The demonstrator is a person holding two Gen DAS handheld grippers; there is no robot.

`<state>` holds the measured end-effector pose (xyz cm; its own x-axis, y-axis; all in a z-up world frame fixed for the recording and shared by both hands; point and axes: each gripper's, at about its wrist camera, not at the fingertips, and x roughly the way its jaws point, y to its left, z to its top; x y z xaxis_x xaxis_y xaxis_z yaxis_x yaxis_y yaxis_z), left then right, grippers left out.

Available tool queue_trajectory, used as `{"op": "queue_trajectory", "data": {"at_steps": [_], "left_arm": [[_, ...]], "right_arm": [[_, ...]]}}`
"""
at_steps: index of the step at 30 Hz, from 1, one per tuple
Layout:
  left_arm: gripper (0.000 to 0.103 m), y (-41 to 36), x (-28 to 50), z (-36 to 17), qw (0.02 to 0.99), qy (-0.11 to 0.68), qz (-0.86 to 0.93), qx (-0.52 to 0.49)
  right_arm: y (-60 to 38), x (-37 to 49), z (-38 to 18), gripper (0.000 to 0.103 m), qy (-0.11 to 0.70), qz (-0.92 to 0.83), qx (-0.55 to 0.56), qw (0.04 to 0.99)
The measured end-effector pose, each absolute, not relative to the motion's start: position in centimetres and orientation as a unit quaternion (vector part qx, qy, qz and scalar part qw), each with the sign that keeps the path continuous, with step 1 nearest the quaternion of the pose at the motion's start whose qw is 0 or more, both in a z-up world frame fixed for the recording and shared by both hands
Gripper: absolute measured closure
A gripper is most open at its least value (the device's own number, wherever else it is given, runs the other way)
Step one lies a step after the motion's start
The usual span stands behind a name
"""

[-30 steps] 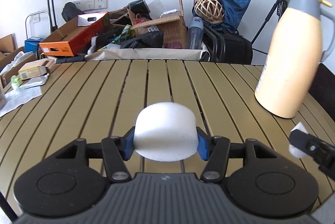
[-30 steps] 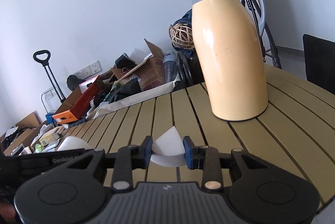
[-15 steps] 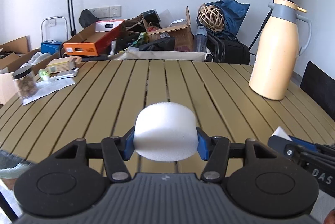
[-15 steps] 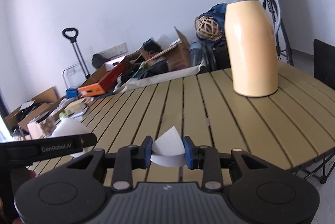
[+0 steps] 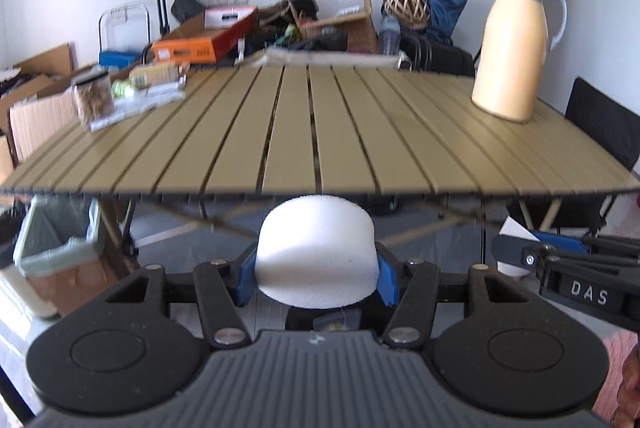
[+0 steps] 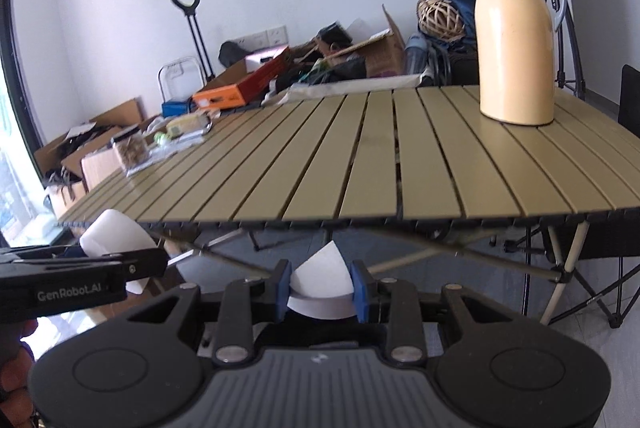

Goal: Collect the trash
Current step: 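Carry the foam wedge and foam cylinder down toward the black bin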

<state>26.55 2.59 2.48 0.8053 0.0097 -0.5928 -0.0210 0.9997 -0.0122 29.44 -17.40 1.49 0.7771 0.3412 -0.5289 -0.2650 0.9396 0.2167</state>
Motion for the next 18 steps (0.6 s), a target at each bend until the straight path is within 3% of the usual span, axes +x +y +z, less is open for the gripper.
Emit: {"op": "queue_trajectory", "data": {"at_steps": [18], "left_arm": [[0.045, 3.9, 21.8, -8.2, 0.91, 0.412, 0.027, -0.025]], "right_arm": [[-16.2, 24.5, -8.0, 0.072, 0.404, 0.175, 0.024, 0.898]]}}
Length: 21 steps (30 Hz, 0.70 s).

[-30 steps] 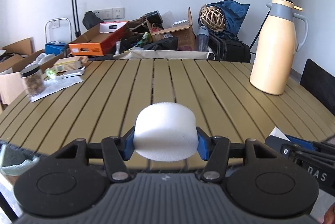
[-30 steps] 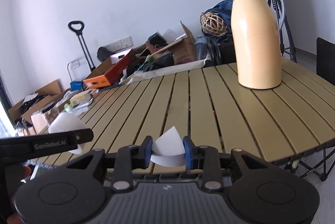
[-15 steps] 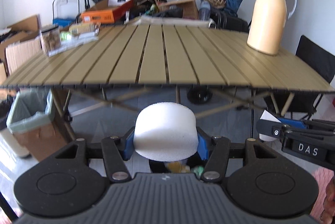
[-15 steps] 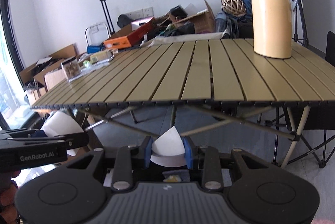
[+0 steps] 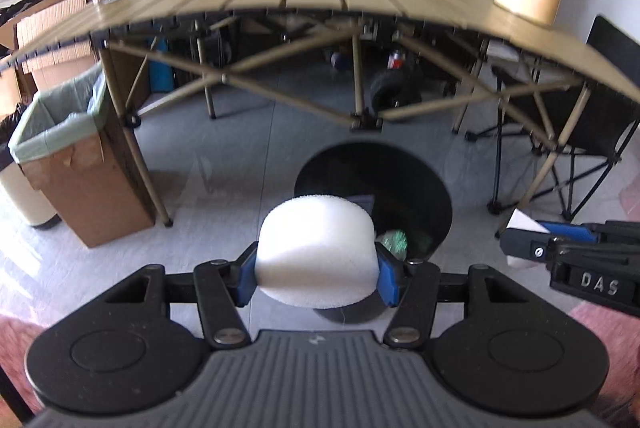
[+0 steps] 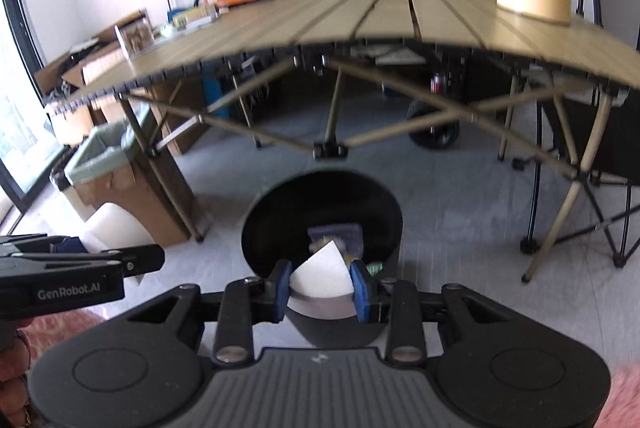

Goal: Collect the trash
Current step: 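Carry the foam wedge and foam cylinder down toward the black bin, then lower the foam wedge into the bin and open the right gripper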

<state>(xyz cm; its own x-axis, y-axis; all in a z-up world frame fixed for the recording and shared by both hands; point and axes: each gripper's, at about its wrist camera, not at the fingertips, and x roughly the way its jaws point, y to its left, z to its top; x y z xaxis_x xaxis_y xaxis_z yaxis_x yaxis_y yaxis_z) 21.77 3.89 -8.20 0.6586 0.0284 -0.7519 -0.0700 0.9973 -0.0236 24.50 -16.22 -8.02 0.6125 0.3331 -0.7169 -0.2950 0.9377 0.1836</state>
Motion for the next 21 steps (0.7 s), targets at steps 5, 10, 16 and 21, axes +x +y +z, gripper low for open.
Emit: {"op": "queue_trajectory", "data": {"at_steps": [5, 10, 16, 21], "left_arm": [[0.045, 3.8, 22.1, -10.3, 0.9, 0.434, 0.029, -0.011], [0.045, 4.1, 22.7, -11.5, 0.896, 0.442, 0.033, -0.007], [0.045, 4.1, 23.9, -12.4, 0.89, 0.454, 0.031, -0.005], [0.045, 4.0, 24.6, -12.7, 0.888, 0.458, 0.027, -0.004]], "right_arm": [[-16.0, 24.6, -10.8, 0.072, 0.438, 0.165, 0.017, 0.884], [-15.6, 25.4, -12.9, 0.072, 0.462, 0.161, 0.009, 0.872], [-15.8, 26.6, -14.1, 0.072, 0.476, 0.157, 0.009, 0.865], [-15.4, 27.4, -14.6, 0.072, 0.482, 0.156, 0.004, 0.862]]}}
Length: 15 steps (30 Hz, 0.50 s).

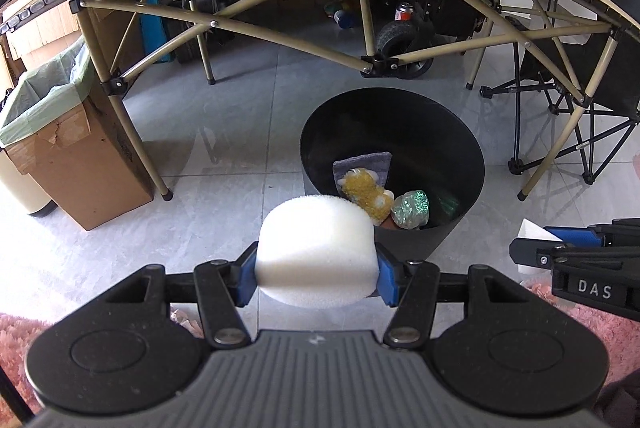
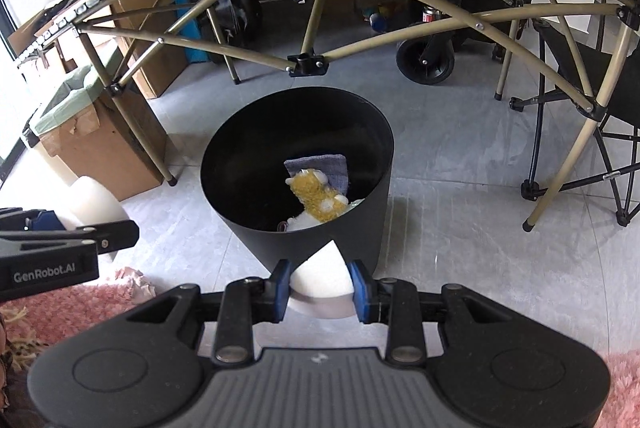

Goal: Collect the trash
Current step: 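Lower the foam wedge into the bin and open the right gripper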

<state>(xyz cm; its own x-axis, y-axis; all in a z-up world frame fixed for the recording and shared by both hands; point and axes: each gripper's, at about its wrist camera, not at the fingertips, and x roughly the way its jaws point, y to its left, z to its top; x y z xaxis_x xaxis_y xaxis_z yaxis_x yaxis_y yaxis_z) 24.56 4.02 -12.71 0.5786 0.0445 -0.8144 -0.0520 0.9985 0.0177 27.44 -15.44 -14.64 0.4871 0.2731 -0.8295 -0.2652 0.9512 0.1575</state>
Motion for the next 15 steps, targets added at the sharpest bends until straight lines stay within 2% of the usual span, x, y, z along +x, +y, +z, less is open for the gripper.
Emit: {"op": "queue_trajectory", "data": {"at_steps": [15], "left_arm": [[0.045, 5.1, 27.4, -13.1, 0.886, 0.462, 0.043, -0.011]], "right_arm": [[-13.4, 31.4, -14.9, 0.072, 0.479, 0.157, -0.03, 0.863]]}}
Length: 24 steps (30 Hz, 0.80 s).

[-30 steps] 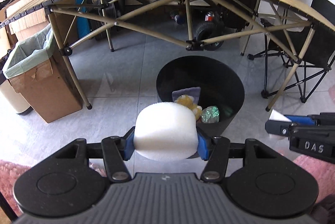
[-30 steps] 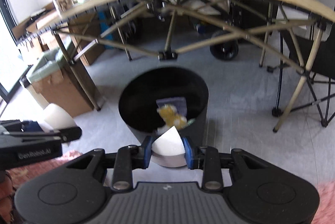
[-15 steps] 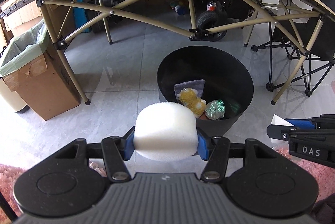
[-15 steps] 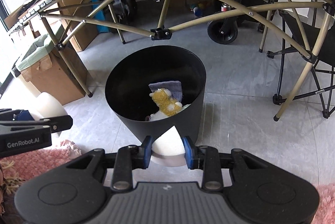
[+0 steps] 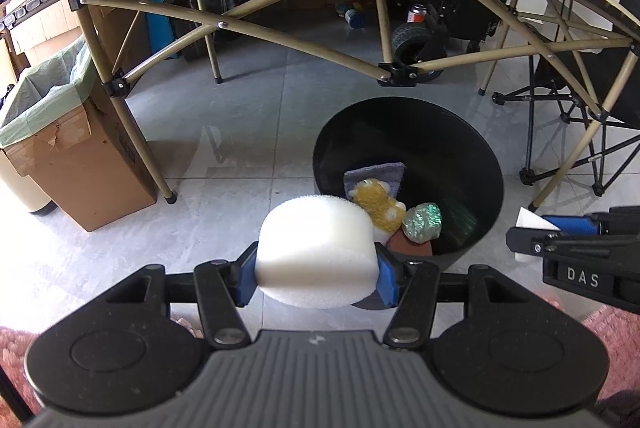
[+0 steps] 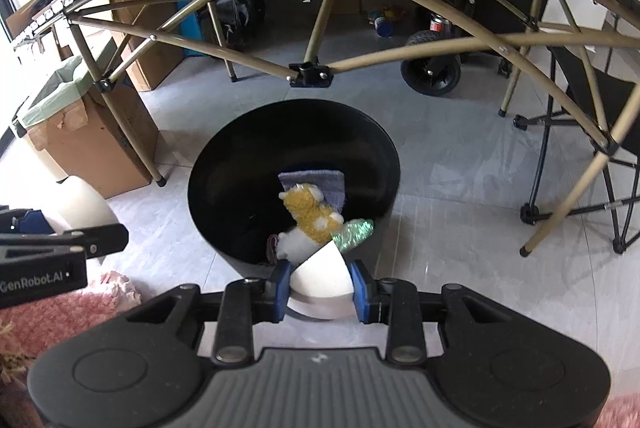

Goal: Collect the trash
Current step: 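Lower the foam wedge into the bin and open the right gripper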

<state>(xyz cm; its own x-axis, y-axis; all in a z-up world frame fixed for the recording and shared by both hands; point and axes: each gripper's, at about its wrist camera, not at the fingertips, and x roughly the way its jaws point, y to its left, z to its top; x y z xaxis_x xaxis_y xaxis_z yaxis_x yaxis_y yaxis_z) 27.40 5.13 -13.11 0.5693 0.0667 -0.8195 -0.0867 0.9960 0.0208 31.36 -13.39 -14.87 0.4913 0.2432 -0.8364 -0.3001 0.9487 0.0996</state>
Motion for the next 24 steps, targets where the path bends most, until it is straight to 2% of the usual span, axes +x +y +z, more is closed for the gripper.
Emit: {"op": "queue_trajectory", "data": {"at_steps": [12, 24], "left_arm": [[0.045, 7.1, 31.2, -13.5, 0.885, 0.459, 0.08, -0.012], [0.045, 9.3, 35.3, -14.6, 0.879, 0.464, 0.111, -0.02]], "right_arm": [[-9.4, 38.0, -15.6, 0.072, 0.489, 0.162, -0.038, 0.856], [-6.5, 42.9, -20.2, 0.072, 0.549, 0.143, -0.031, 0.823]]}}
